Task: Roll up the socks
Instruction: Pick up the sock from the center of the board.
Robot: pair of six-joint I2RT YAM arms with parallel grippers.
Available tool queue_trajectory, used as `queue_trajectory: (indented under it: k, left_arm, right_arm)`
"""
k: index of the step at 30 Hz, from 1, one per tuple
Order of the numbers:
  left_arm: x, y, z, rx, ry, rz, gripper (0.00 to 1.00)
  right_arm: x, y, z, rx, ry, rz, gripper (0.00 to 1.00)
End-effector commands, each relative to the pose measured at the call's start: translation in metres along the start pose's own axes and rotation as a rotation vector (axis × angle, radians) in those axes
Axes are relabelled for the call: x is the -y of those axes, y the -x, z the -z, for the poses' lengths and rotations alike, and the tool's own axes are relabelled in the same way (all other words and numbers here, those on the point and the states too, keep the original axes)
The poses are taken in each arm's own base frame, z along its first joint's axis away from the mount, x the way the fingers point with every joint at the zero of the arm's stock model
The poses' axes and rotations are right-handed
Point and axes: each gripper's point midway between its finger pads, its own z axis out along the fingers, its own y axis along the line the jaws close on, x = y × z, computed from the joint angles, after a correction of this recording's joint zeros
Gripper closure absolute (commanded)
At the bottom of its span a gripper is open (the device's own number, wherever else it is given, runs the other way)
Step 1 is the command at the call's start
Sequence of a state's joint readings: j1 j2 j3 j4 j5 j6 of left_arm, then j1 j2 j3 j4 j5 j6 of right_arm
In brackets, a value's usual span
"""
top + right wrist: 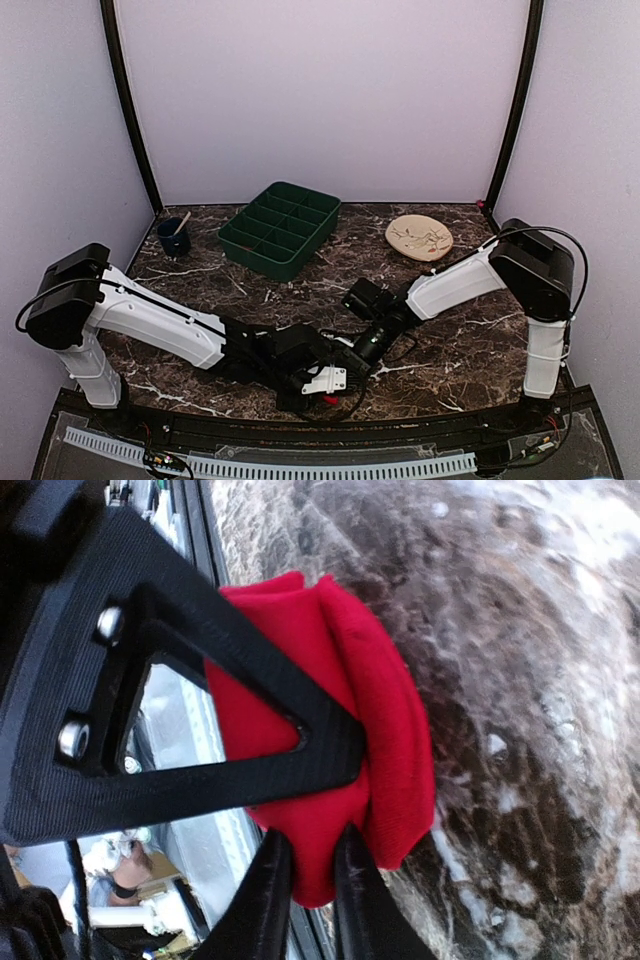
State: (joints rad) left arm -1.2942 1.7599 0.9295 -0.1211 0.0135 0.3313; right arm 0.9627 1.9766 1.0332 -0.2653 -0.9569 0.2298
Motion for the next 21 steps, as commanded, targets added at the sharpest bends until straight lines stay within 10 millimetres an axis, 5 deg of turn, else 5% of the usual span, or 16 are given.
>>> queue_trajectory:
  k: [1,5,16,21]
  left_arm:
    - [0.013,-0.031,-0.014,-0.109,-0.052,0.005,0.90]
    - [0.015,-0.033,-0.014,-0.113,-0.059,0.022,0.93]
    - [0.008,-0.035,0.002,-0.108,-0.012,0.061,0.95]
    - [-0.003,-0.032,0.022,-0.087,0.048,0.084,0.95]
  right_arm:
    - [-0.003,0.006,0.004,0.034,0.019,0.012,0.76]
    - [-0.003,0.006,0.008,0.057,0.017,0.004,0.60]
    - [-0.005,0.016,0.034,0.174,-0.039,-0.028,0.59]
    - [-0.001,0.044,0.061,0.287,-0.137,-0.045,0.59]
